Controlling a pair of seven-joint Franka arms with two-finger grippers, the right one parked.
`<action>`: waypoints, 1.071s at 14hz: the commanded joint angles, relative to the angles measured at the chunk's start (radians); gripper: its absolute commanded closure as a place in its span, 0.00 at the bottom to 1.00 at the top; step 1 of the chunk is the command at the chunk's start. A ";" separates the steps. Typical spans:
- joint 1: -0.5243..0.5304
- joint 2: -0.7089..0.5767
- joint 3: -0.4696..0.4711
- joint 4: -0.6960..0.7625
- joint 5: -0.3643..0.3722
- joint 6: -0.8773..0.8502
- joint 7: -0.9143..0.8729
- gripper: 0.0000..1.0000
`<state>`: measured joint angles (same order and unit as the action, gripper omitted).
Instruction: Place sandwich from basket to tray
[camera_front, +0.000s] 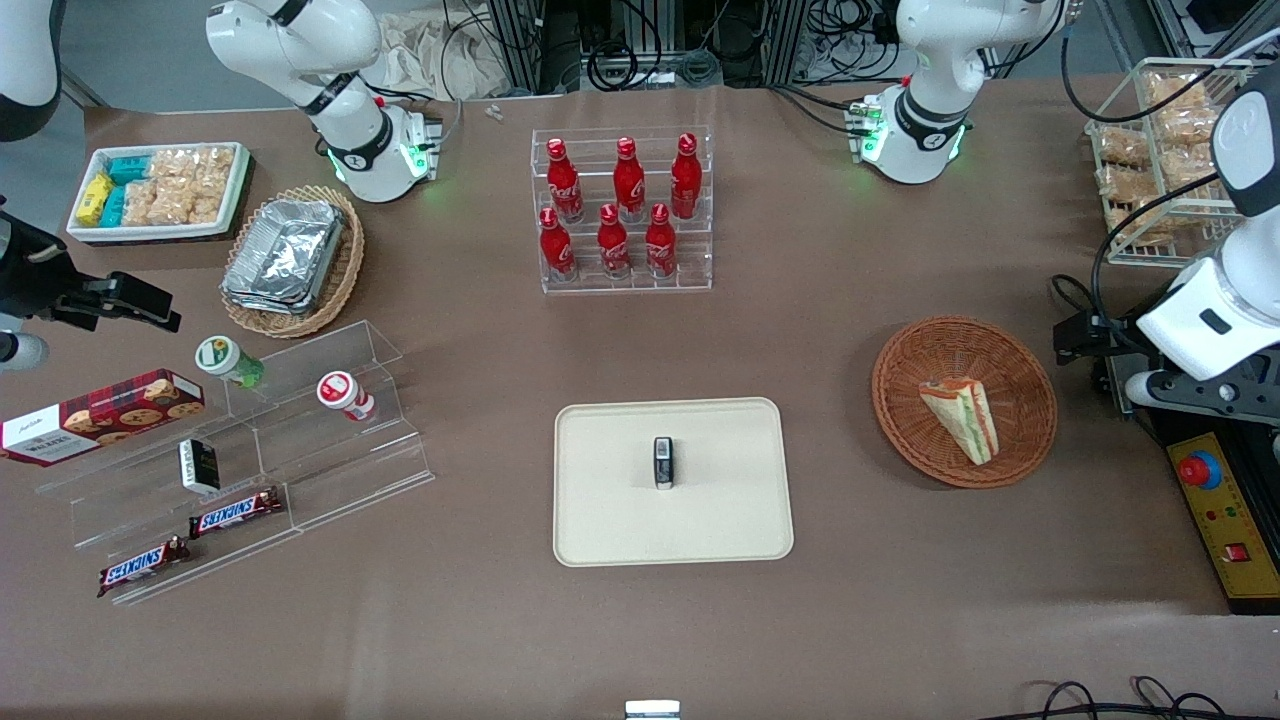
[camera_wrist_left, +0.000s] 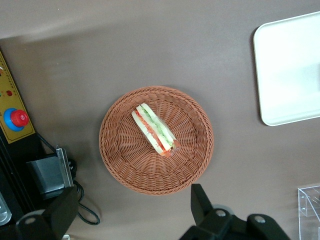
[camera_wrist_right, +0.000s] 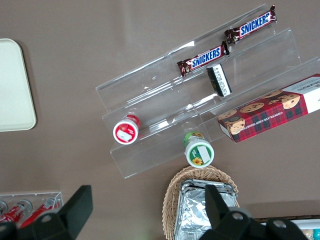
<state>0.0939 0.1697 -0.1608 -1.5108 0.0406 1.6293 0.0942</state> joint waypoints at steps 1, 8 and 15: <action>-0.011 -0.002 0.006 -0.006 0.001 -0.025 -0.121 0.00; -0.003 -0.146 0.010 -0.306 -0.010 0.167 -0.235 0.00; -0.002 -0.170 0.012 -0.485 -0.010 0.357 -0.459 0.00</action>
<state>0.0942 0.0342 -0.1538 -1.9194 0.0394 1.9150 -0.2985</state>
